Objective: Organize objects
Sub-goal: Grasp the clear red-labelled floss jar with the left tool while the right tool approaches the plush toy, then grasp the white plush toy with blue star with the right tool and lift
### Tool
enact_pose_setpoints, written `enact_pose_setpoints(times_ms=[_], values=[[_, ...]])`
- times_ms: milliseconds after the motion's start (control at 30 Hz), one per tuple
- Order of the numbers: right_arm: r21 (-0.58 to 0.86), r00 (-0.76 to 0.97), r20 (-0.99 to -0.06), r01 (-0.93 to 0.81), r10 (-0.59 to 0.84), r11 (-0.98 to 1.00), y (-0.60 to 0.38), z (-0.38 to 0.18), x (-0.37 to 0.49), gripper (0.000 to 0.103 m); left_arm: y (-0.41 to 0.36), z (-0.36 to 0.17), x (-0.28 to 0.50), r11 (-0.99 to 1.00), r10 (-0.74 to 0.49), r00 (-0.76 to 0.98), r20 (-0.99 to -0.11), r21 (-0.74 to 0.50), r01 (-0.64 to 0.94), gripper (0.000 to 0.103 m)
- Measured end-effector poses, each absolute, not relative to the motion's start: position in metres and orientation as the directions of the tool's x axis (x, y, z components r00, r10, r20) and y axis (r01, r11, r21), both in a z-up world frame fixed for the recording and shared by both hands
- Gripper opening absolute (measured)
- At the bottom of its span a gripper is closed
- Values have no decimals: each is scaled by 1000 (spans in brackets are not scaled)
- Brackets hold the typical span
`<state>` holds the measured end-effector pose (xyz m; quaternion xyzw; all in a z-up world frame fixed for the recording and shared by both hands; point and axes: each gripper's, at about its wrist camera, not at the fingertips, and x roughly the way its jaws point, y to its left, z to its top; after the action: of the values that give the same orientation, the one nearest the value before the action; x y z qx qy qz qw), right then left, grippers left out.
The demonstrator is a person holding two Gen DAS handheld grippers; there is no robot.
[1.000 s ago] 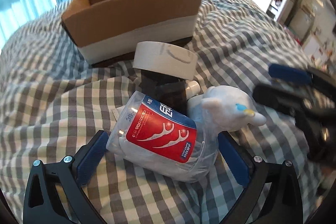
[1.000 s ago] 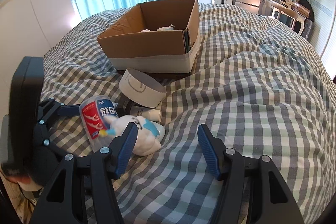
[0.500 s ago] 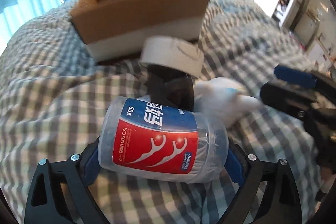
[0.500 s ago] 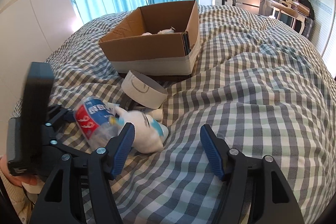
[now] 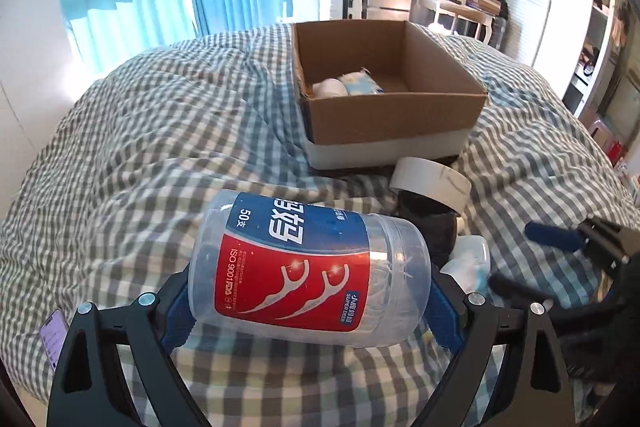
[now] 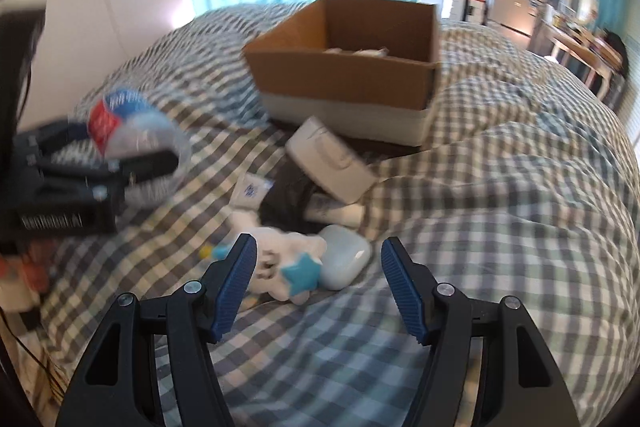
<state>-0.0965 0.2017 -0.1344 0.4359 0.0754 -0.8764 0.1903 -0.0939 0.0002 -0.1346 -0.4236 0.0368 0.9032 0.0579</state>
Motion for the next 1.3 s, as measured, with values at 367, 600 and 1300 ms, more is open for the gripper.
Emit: enact_pose_setpoints(times_ms=[367,600,1300], values=[[35,-432,-855,503,-286,-863,158,-170,-107,65,-9,-133,-94,-992,31,-656,-754,55,-110,93],[58,-353,-896,511,-271,-858,139,-193,-122,68,-17,-137,-94,-993,48,-657,-753,36,-114,93],[-51,-623,-749,397,-228,-916,178,-106,-71,63,-9,-83,-56,-988,62,-743,-666,64,-140,93]])
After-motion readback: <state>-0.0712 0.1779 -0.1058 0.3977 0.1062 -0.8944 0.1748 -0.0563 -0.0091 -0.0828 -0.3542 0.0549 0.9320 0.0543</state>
